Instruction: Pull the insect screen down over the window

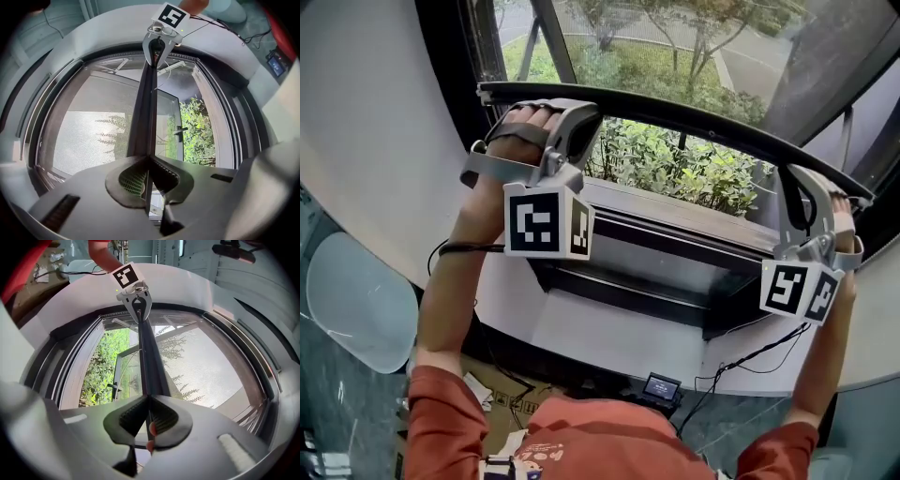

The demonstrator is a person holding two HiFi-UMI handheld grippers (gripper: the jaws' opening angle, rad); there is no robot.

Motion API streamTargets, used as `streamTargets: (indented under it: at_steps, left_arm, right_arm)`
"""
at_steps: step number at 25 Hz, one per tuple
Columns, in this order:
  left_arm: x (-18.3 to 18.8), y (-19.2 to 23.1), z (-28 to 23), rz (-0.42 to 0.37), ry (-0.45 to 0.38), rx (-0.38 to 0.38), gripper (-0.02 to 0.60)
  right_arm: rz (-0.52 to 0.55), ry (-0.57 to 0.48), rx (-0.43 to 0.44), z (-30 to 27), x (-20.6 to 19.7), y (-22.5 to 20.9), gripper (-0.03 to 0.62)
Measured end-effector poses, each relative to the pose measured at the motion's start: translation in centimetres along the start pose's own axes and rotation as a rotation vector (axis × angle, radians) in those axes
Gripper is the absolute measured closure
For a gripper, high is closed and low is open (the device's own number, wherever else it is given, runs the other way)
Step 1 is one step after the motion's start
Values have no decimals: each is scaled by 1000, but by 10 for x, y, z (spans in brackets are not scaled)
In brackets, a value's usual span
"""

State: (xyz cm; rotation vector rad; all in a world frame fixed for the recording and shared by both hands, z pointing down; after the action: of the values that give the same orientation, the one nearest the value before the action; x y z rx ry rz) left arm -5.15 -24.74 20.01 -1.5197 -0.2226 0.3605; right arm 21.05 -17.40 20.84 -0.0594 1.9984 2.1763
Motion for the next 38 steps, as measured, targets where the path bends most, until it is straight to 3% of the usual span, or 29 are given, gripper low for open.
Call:
streamTargets:
  at_steps: [38]
  left_arm:
    - [-12,-120,6,34,16,-261,557]
  right_arm:
    - [-160,68,256,9,-15,117,560]
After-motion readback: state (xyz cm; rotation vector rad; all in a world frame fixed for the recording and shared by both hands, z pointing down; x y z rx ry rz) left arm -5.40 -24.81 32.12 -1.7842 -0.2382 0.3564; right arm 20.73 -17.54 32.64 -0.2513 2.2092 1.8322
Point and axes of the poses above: the fingertips, and each gripper's own axes: z backward along the fingers, y to its left, x out of its top, the point moved 6 cm from there along z, backward along the fingers, and after that the axes turned 2 degrees about y, right-handed, at the moved point
